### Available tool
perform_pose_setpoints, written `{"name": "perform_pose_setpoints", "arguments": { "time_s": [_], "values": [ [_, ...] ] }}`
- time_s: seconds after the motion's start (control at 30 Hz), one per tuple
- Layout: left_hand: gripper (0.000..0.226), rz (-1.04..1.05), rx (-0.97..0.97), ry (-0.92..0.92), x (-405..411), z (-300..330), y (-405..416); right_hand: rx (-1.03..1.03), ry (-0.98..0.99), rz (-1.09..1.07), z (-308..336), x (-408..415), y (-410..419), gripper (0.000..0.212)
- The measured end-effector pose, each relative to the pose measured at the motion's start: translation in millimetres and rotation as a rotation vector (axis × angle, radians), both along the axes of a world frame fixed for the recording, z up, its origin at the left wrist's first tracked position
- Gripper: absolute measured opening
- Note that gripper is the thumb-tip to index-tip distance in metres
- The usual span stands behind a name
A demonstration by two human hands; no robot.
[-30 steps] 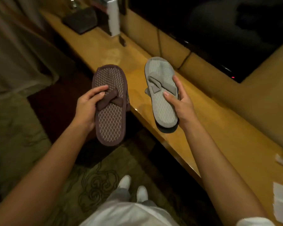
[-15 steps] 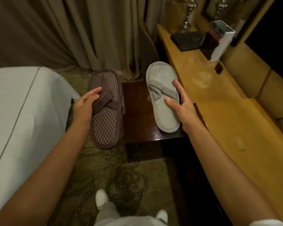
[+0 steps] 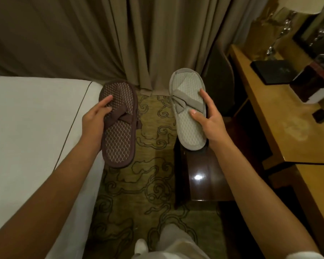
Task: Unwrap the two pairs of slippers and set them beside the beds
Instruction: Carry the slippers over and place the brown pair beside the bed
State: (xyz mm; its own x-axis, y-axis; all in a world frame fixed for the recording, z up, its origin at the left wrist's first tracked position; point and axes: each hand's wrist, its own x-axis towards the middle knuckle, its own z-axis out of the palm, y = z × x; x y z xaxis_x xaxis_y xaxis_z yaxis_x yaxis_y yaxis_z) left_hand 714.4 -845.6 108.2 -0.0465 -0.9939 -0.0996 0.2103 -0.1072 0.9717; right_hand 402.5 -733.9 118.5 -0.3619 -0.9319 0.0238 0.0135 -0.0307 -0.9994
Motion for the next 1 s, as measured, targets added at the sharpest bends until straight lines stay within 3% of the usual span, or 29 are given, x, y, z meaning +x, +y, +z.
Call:
{"name": "perform_pose_setpoints", "arguments": {
  "time_s": [0.2, 0.53, 0.7, 0.9, 1.0],
  "values": [
    [0.059, 0.011, 0.038, 0.111, -6, -10, -88, 0.007, -0.005, 0.029, -15, -9, -106, 0.077],
    [0.028, 0.114, 0.044, 0.058, -30, -3, -263, 0.061, 0.016, 0.160, -24, -35, -328, 0.079],
    [0.032, 0.165, 0.051, 0.030, -29, -17, -362, 0.073, -0.007, 0.213, -32, -32, -431, 0.080],
    [0.057, 0.245, 0.095, 0.092, -17, -43, -497, 0.106, -0.045, 0.192, -42, -18, -571, 0.083],
    [0.051, 0.262, 0.128, 0.138, -8, -43, -565, 0.117, -0.068, 0.168, -37, -9, -636, 0.079]
  ]
}}
